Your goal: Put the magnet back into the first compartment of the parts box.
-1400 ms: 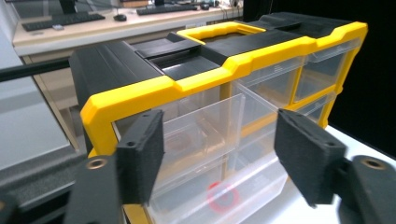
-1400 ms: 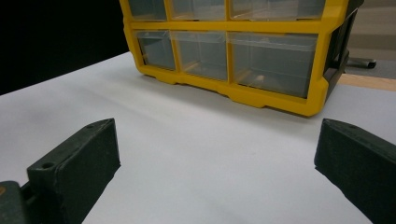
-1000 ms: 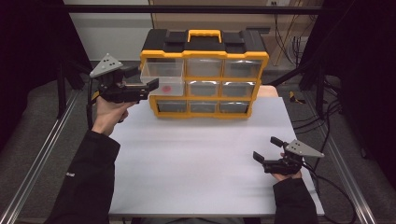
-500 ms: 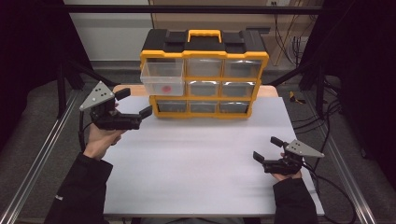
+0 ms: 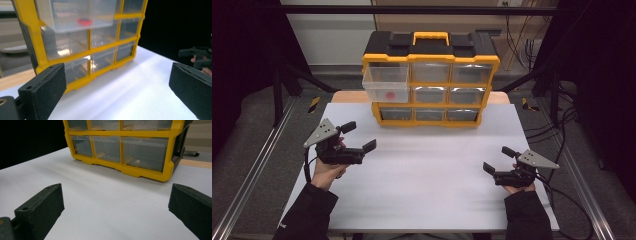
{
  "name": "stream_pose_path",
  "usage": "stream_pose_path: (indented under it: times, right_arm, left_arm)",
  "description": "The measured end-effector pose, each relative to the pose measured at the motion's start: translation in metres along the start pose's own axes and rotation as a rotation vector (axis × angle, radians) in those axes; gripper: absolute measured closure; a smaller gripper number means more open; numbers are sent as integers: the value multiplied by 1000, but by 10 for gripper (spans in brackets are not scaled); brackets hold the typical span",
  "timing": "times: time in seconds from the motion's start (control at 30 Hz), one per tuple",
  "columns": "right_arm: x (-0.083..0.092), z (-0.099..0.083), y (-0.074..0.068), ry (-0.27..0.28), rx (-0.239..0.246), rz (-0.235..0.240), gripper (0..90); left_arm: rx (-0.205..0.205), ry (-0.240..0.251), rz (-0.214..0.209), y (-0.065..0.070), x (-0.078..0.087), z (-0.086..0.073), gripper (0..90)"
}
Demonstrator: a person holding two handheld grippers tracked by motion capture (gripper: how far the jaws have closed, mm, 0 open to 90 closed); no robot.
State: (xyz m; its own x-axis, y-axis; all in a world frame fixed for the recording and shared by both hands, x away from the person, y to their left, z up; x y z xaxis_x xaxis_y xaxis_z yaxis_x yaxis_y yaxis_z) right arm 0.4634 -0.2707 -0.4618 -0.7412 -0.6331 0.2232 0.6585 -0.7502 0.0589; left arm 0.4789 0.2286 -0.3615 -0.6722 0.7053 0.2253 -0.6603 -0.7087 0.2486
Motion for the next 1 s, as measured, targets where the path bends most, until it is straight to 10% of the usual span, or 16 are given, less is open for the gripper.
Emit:
stream_pose_path:
  times: [1.0]
  right_arm:
    - [1, 0, 0, 0, -4, -2, 5]
  left_arm:
    - [41, -73, 44, -35, 11, -73, 12]
Point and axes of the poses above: each handheld gripper's, and its own axes: x roughly backward along the jaws, z roughly out of its top, y roughly to its right, the point moved 2 cm from there along -x, roughly forward along the jaws, and after that the axes turned 11 degrees about x, right-handed, at the moved point
